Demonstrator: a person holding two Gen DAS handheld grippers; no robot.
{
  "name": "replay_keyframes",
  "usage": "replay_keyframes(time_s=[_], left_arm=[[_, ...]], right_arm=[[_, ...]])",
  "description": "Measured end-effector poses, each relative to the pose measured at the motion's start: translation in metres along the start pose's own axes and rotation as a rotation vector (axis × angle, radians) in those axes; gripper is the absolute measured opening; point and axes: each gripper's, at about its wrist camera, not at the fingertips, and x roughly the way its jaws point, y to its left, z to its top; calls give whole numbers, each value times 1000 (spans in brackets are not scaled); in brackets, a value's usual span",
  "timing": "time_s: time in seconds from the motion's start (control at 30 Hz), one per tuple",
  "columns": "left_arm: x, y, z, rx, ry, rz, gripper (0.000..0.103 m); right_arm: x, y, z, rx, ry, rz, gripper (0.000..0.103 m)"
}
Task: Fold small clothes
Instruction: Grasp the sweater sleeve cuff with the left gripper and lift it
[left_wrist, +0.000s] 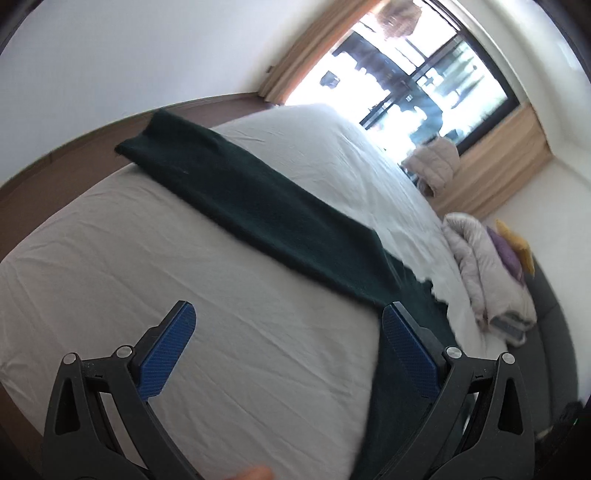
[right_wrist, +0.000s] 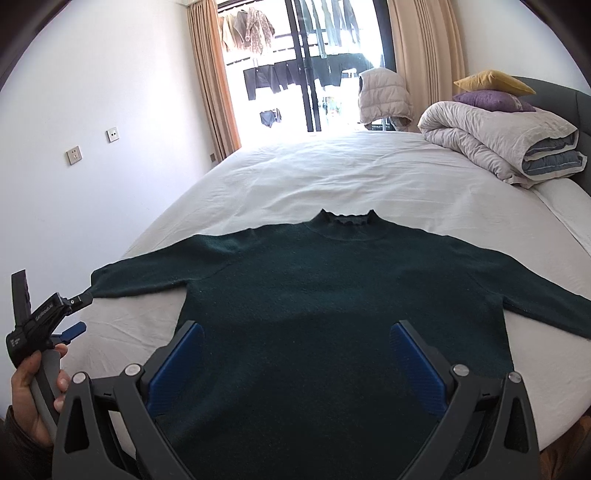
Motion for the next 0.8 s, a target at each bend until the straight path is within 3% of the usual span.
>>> replay_keyframes(time_s=[0.17, 0.47, 0.53, 0.57, 0.6, 0.67, 0.8], left_arm=[[21, 73, 45, -310, -50, -126, 102], [49, 92, 89, -388, -107, -179, 101], [53, 95, 96, -402, -112, -191, 92], [55, 98, 99, -410, -106, -190, 74], [59, 102, 102, -424, -95, -194, 49], [68, 113, 103, -474, -58, -225, 26], [63, 116, 105, -452, -73, -188, 13]], right_arm=[[21, 17, 6, -15, 24, 58, 77], [42, 27, 4, 5, 66, 123, 70], [40, 27, 5, -1, 60, 126, 70], [39, 27, 4, -3, 57, 125, 69], [39, 26, 4, -2, 55, 123, 69], [38, 22, 3, 6, 54, 123, 68], [36, 13, 2, 17, 42, 114, 68]])
